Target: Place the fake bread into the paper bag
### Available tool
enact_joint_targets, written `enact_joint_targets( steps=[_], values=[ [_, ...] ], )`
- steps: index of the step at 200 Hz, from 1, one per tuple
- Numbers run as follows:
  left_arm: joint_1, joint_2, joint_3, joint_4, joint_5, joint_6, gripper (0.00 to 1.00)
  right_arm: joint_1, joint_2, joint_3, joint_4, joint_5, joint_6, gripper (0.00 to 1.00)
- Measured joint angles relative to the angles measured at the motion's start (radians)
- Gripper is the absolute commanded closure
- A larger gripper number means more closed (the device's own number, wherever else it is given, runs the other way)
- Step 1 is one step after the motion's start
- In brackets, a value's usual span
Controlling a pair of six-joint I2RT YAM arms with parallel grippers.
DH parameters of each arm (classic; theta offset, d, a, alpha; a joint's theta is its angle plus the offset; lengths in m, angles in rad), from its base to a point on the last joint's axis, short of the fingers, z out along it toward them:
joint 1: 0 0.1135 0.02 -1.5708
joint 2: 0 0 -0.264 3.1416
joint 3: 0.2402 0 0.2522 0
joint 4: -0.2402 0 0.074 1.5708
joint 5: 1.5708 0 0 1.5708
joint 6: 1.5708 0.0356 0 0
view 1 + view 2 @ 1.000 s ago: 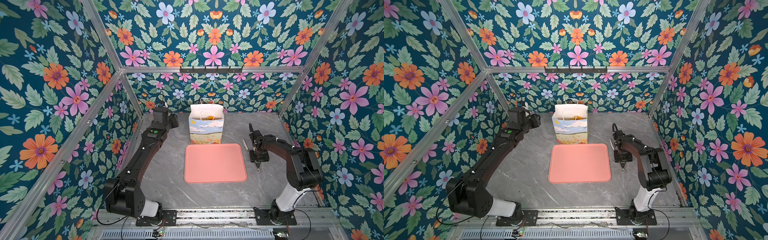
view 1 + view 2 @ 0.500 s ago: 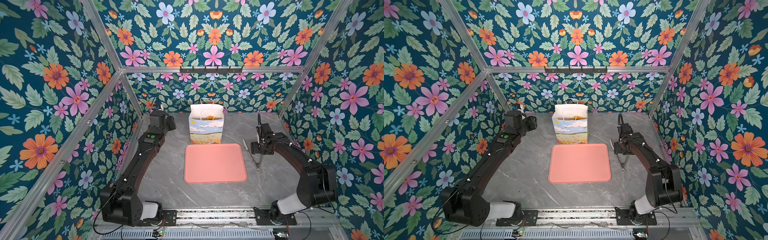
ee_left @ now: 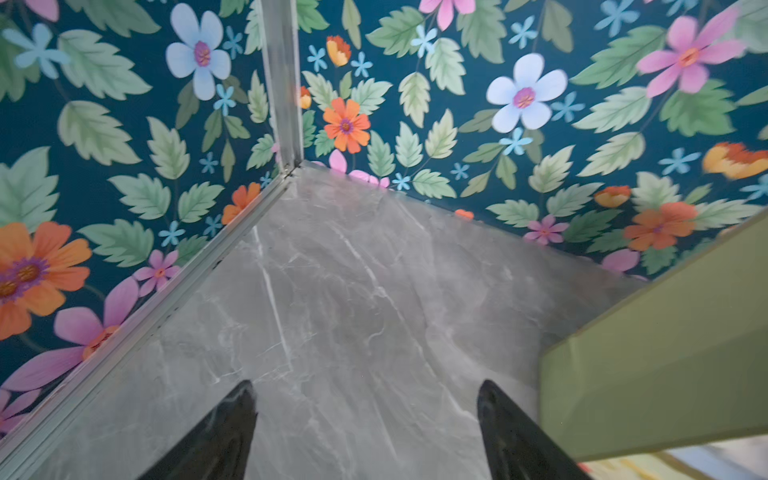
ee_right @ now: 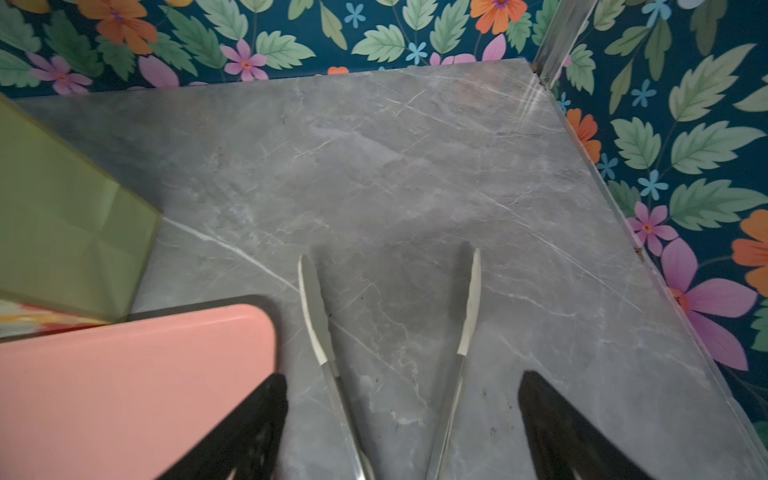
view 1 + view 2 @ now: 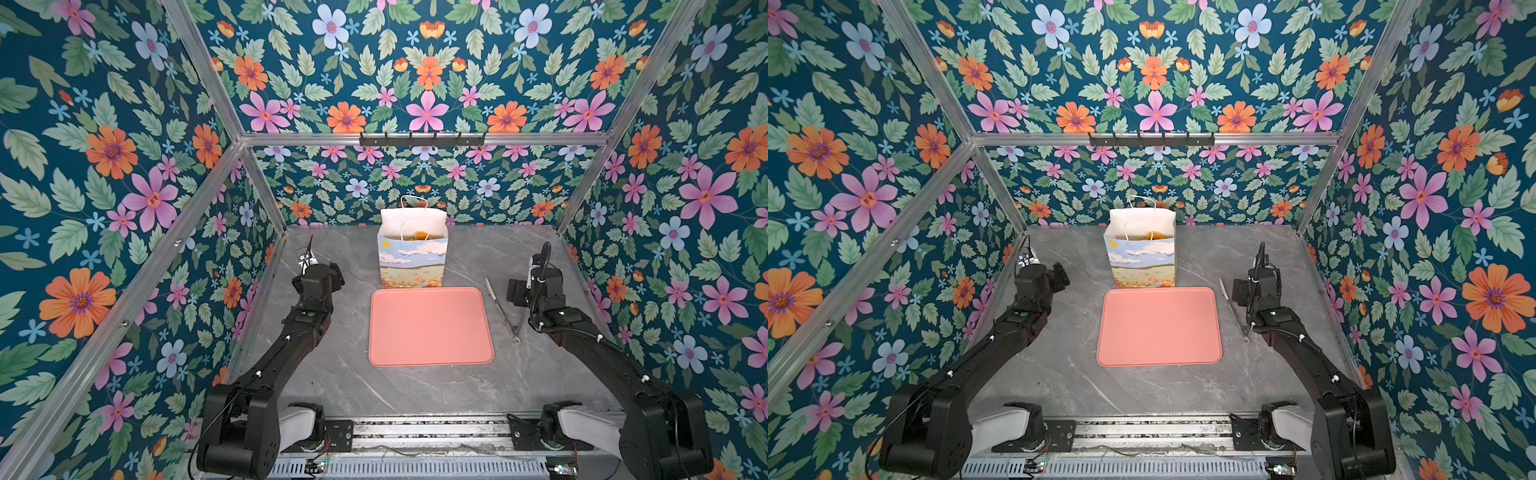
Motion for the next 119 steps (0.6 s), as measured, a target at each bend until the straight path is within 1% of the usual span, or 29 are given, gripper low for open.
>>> enact_joint_targets(
  steps=[7, 26, 49, 66, 78, 95, 119],
  values=[
    [0.000, 0.005, -0.047, 0.059, -0.028, 0.017, 0.05, -0.005, 0.015, -0.023, 0.053, 0.026, 0.000, 0.01],
    [0.002, 0.052, -0.133, 0.195, -0.090, 0.068, 0.03, -0.023, 0.058, -0.059, 0.151, 0.100, 0.006, 0.01],
    [0.004, 0.135, -0.139, 0.279, -0.110, 0.124, 0.02, -0.072, 0.084, -0.109, 0.241, 0.151, 0.027, 0.01],
    [0.004, 0.203, -0.131, 0.347, -0.111, 0.154, 0.03, -0.116, 0.087, -0.149, 0.291, 0.155, 0.045, 0.01],
    [0.001, 0.254, -0.092, 0.341, -0.112, 0.178, 0.03, -0.132, 0.093, -0.179, 0.338, 0.161, 0.045, 0.01],
    [0.001, 0.303, -0.040, 0.364, -0.116, 0.200, 0.02, -0.145, 0.113, -0.220, 0.402, 0.116, 0.037, 0.01],
    [0.007, 0.333, -0.018, 0.378, -0.121, 0.224, 0.02, -0.146, 0.146, -0.279, 0.501, 0.066, 0.011, 0.01]
  ],
)
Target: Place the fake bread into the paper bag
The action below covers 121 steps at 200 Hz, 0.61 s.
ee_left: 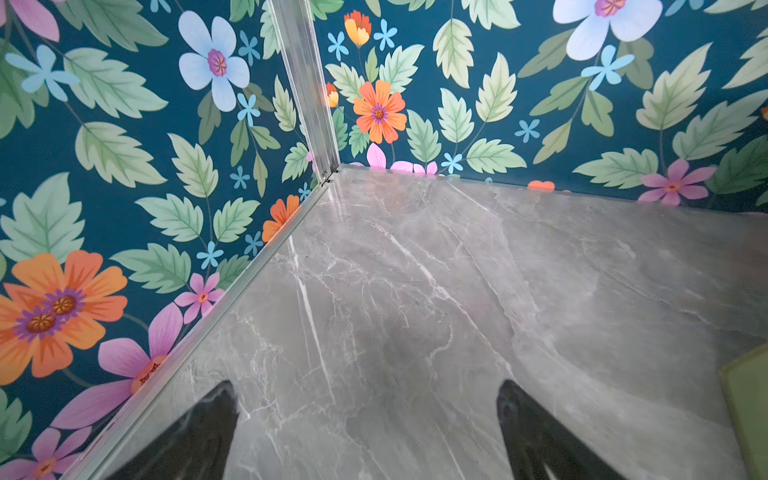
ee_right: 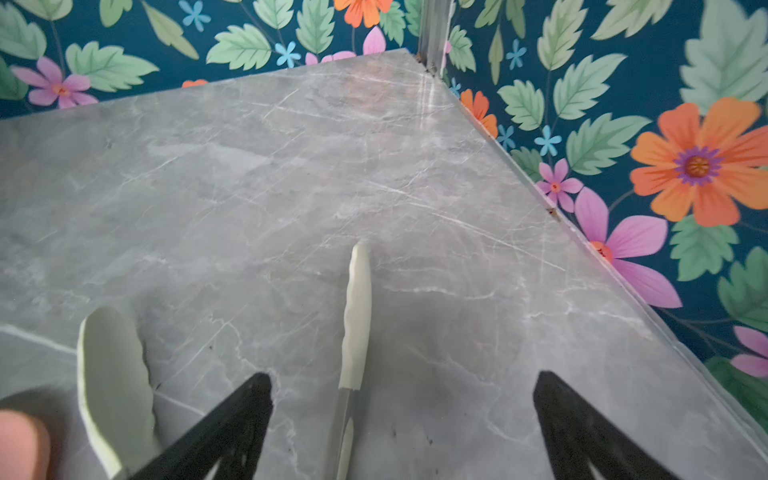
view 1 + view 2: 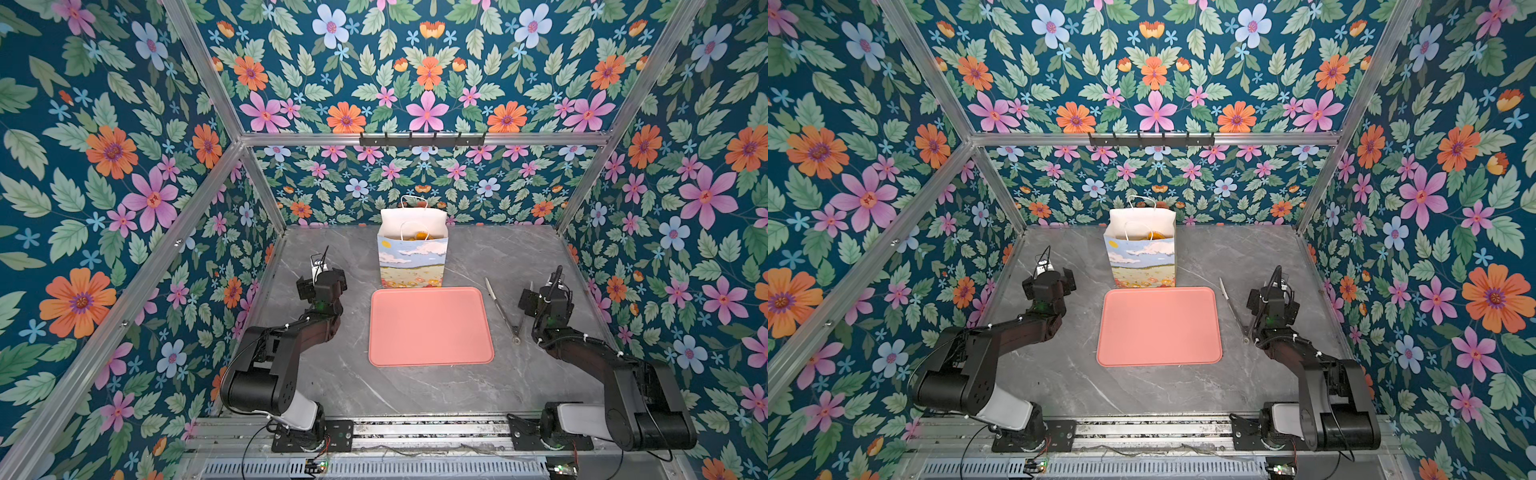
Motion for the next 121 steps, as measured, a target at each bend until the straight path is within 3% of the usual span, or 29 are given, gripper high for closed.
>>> enact_joint_targets(
  steps=[61, 121],
  values=[
    [0.035, -0.029, -0.017, -0.018, 0.103, 0.023, 0.01, 0.025, 0.000, -0.072, 0.188, -0.108, -0.057, 0.01],
    [0.065, -0.073, -0.132, 0.154, 0.167, 0.057, 0.01, 0.026, 0.116, -0.152, 0.392, -0.188, -0.105, 0.01]
  ],
)
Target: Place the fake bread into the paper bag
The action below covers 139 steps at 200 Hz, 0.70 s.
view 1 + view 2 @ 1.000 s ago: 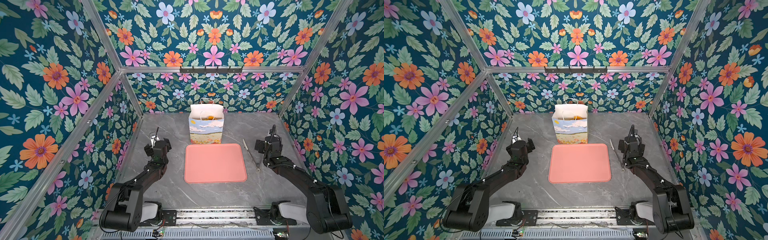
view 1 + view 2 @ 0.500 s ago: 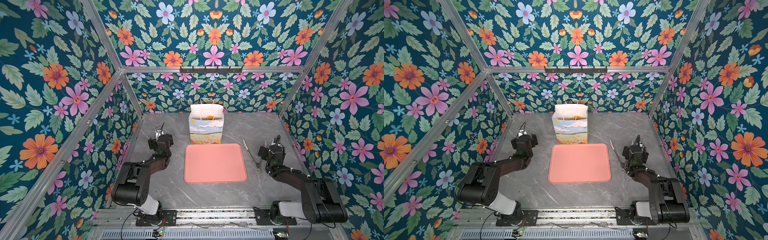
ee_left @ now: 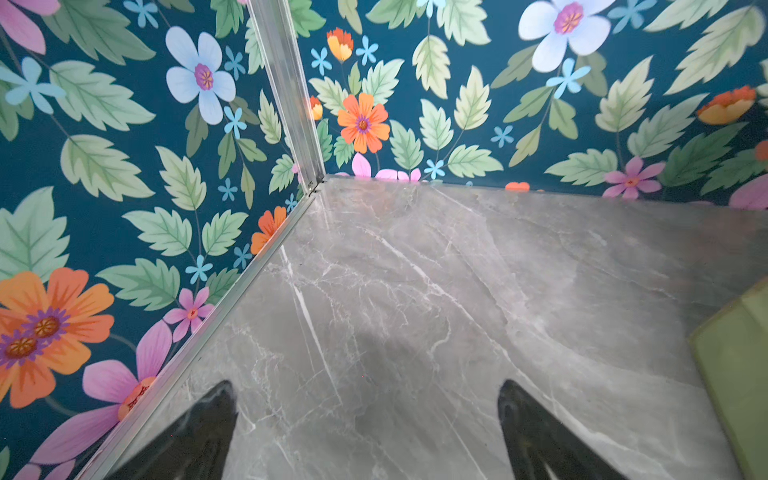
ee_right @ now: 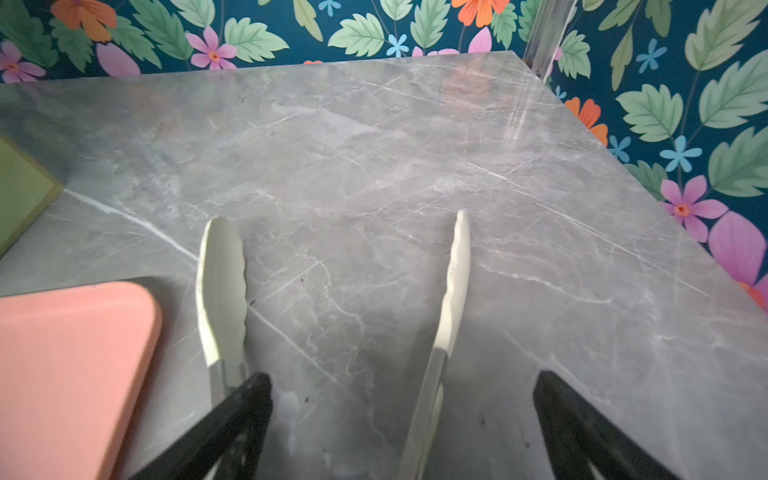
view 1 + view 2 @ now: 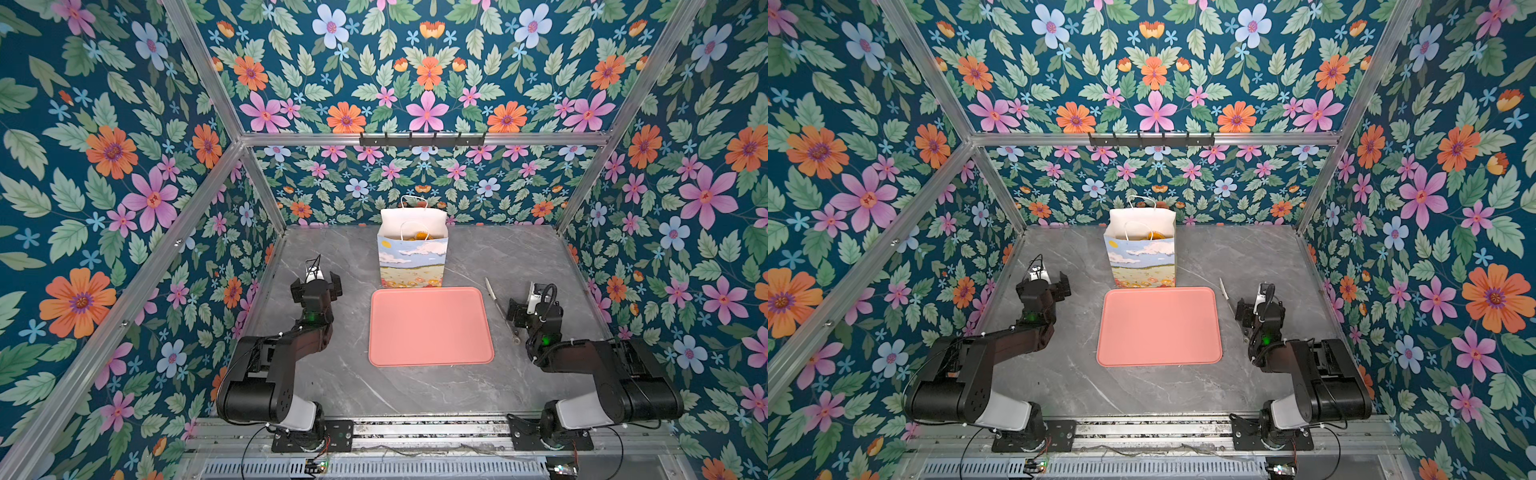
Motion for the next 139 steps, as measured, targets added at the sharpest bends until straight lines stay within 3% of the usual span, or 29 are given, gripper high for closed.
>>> enact_joint_targets(
  steps=[50, 89, 114, 139],
  values=[
    [0.005, 0.006, 0.019, 0.027, 0.084, 0.031, 0.02, 0.000, 0.008, 0.006, 0.075, -0.025, -0.016, 0.01],
    [0.017, -0.031, -0.057, 0.058, 0.053, 0.103, 0.00, 0.000, 0.009, 0.006, 0.076, -0.029, -0.018, 0.01],
    [0.048, -0.003, -0.122, 0.208, 0.064, 0.100, 0.00, 0.000, 0.009, 0.006, 0.076, -0.036, -0.018, 0.01],
    [0.100, 0.133, -0.154, 0.418, 0.113, 0.029, 0.02, 0.000, 0.009, 0.006, 0.076, -0.036, -0.018, 0.01]
  ],
)
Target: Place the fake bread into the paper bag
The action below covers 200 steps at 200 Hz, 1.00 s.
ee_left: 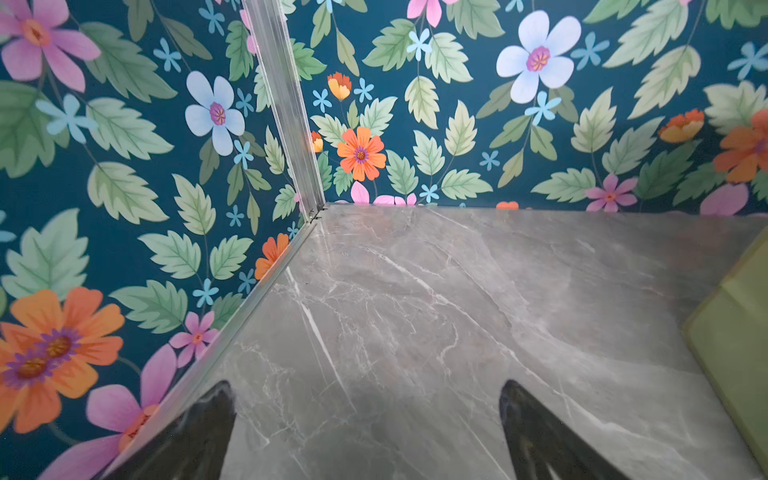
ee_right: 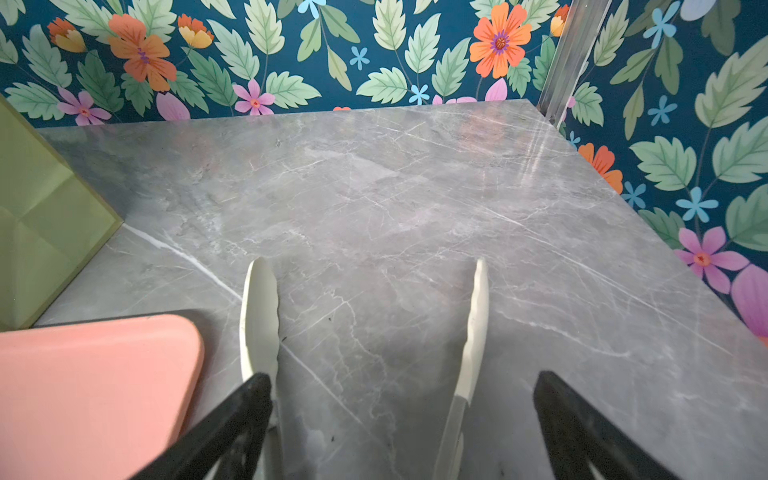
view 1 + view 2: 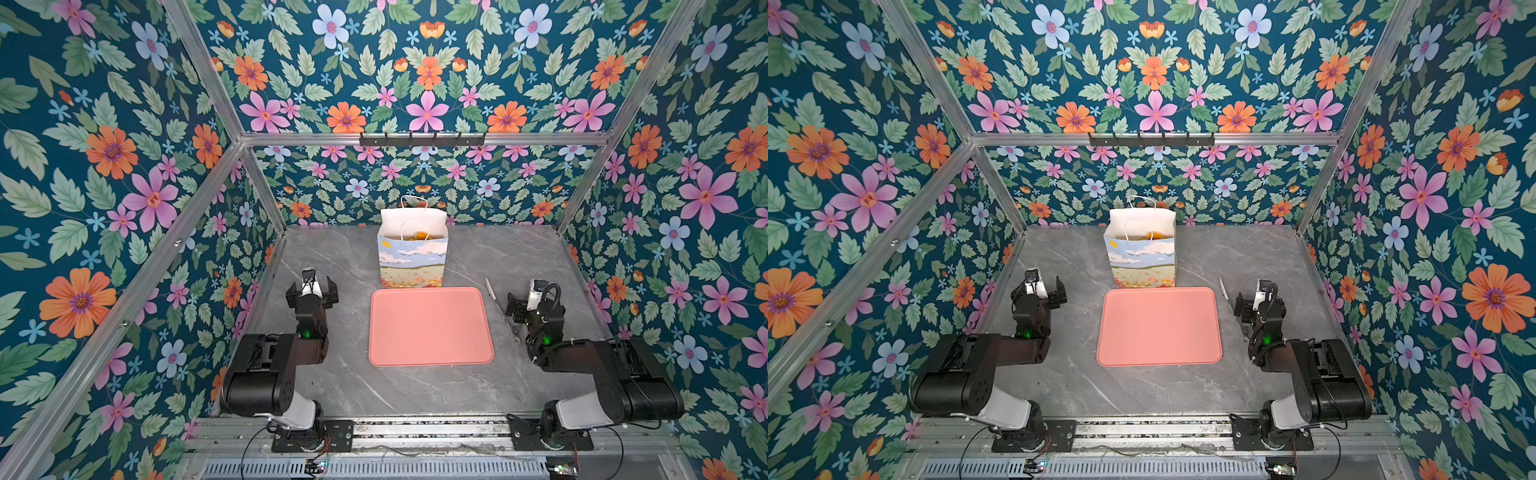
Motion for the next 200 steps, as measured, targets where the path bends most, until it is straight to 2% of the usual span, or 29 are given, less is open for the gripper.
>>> enact_joint_targets(
  steps=[11, 20, 37, 54, 77, 100, 126, 144, 176, 187, 200],
  values=[
    [0.014, 0.079, -0.013, 0.092, 0.022, -0.031, 0.02, 0.000, 0.000, 0.000, 0.000, 0.000, 0.000, 0.01],
    [0.017, 0.127, -0.030, 0.157, 0.059, -0.041, 0.08, 0.000, 0.000, 0.000, 0.000, -0.001, 0.000, 0.01],
    [0.013, 0.132, -0.019, 0.182, 0.144, -0.056, 0.13, 0.000, 0.000, 0.000, 0.000, -0.008, 0.000, 0.01],
    [0.010, 0.060, 0.006, 0.167, 0.179, -0.063, 0.10, -0.002, 0.000, 0.000, 0.000, -0.008, 0.000, 0.01],
    [0.010, -0.079, -0.017, 0.123, 0.155, -0.086, 0.07, -0.002, 0.000, 0.000, 0.000, -0.008, 0.000, 0.01],
    [0.011, -0.222, -0.004, -0.044, 0.124, -0.064, 0.06, -0.002, 0.000, 0.002, 0.000, -0.008, 0.000, 0.01],
    [0.023, -0.271, -0.054, -0.125, 0.099, -0.060, 0.05, -0.005, 0.000, 0.005, -0.001, -0.012, 0.000, 0.01],
    [0.026, -0.250, -0.087, -0.148, 0.086, -0.062, 0.04, -0.007, 0.000, 0.005, -0.001, -0.015, 0.000, 0.01],
    [0.026, -0.070, -0.175, 0.006, 0.080, -0.067, 0.03, -0.007, 0.000, 0.005, -0.001, -0.015, 0.000, 0.01],
    [0.026, -0.009, -0.171, 0.049, 0.080, -0.067, 0.03, -0.007, 0.000, 0.005, -0.001, -0.015, 0.000, 0.01],
    [0.027, -0.011, -0.132, 0.020, 0.080, -0.068, 0.00, -0.007, 0.000, 0.005, -0.001, -0.015, 0.000, 0.01]
  ],
)
